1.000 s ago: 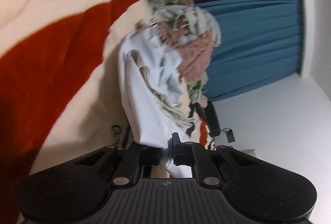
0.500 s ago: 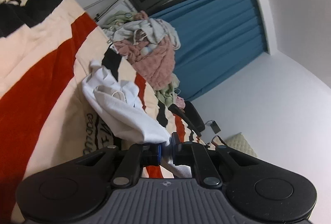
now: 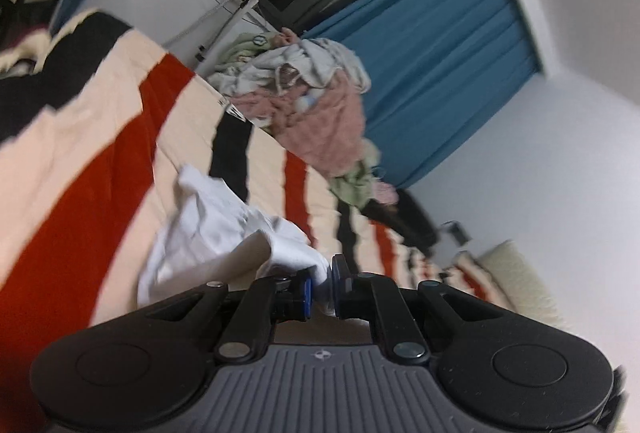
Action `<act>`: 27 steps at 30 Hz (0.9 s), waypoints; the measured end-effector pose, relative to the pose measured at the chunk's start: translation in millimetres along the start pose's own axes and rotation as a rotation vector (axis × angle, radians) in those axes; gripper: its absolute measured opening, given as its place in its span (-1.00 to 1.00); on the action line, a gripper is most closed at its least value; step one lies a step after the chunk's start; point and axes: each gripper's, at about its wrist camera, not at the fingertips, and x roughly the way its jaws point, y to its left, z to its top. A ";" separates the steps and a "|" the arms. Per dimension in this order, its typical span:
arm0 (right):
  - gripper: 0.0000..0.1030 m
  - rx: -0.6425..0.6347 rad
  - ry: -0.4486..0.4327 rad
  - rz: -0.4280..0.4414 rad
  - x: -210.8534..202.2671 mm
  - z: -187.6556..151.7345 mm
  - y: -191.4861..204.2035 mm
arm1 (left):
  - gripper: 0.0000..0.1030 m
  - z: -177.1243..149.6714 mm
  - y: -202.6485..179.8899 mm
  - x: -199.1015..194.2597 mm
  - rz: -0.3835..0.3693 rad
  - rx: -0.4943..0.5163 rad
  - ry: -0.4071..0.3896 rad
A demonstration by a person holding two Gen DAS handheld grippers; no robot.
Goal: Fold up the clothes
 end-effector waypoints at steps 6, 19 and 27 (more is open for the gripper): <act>-0.84 0.027 0.062 -0.112 91.2 42.8 0.5 | -0.80 54.5 12.0 92.2 0.099 0.037 0.021; -0.84 0.121 0.096 -0.159 221.1 46.5 -86.5 | -0.79 74.7 69.2 211.0 0.089 0.127 0.020; -0.79 0.043 0.139 -0.140 257.5 41.9 -91.2 | -0.69 74.5 89.1 237.9 0.130 0.157 0.057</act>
